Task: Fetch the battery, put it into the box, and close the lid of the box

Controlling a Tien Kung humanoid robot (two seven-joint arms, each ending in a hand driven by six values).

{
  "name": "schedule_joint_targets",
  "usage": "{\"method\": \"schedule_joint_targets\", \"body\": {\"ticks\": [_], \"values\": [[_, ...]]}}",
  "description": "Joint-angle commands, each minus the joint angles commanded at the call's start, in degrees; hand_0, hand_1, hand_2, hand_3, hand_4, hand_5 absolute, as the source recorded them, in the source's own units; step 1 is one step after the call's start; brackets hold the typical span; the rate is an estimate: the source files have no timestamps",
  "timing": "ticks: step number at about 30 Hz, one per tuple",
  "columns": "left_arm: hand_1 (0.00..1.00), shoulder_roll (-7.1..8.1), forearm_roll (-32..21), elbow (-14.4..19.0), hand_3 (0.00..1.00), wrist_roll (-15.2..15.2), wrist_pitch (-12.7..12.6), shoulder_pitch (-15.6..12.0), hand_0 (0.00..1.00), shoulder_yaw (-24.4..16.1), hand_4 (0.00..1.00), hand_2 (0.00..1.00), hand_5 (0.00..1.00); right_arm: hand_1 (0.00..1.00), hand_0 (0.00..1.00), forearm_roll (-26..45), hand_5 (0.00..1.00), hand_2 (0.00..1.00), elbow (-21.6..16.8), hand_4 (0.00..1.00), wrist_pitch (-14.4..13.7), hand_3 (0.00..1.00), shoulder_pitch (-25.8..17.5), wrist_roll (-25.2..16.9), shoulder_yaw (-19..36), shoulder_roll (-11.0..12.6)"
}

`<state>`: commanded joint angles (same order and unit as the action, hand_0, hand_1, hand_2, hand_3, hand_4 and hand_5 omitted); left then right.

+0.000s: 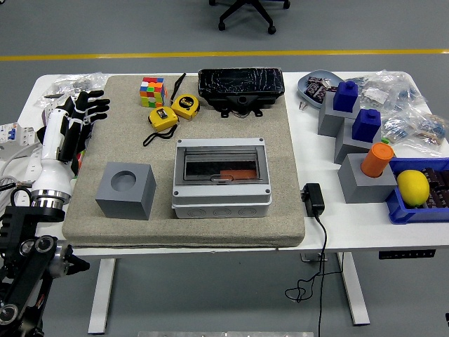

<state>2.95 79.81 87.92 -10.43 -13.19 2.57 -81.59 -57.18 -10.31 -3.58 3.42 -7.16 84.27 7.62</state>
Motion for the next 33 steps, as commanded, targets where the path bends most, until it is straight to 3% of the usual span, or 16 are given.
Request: {"method": "schedule_joint_targets", "body": {"ticks": [20, 21, 26, 27, 33], "values": [[0.636, 0.34, -0.2, 0.1, 0.662, 0.4, 0.3, 0.9, 0.588, -0.1, 0.998, 0.615, 0.99, 0.797, 0.866, 0.6, 0.998, 0.772, 0.0, 0.998, 0.1, 0.822, -0.1, -0.4, -0.1, -0.4], [0.491, 0.32, -0.2, 0.1, 0.553, 0.4, 0.3, 0.9, 0.366, -0.1, 0.998, 0.536, 0.99, 0.797, 0.866, 0.5, 0.998, 0.772, 0.0, 0.998, 0.1, 0.823, -0.1, -0.4, 0.1, -0.3], [0.491, 0.37, -0.3, 0.2, 0.553, 0.4, 0.3, 1.0, 0.366, -0.1, 0.998, 0.536, 0.99, 0.797, 0.866, 0.4, 0.998, 0.772, 0.0, 0.998, 0.1, 0.823, 0.0, -0.4, 0.2, -0.3], [0.423, 0.37, -0.3, 0.2, 0.509, 0.4, 0.3, 1.0, 0.335, -0.1, 0.998, 0.494, 0.992, 0.796, 0.866, 0.5, 0.998, 0.772, 0.0, 0.998, 0.1, 0.821, 0.0, -0.4, 0.1, -0.3], [0.439, 0.31, -0.1, 0.4, 0.504, 0.4, 0.3, 1.0, 0.34, 0.2, 0.998, 0.492, 0.997, 0.796, 0.866, 0.0, 0.998, 0.772, 0.0, 0.998, 0.0, 0.822, -0.2, -0.2, 0.9, -0.5]]}}
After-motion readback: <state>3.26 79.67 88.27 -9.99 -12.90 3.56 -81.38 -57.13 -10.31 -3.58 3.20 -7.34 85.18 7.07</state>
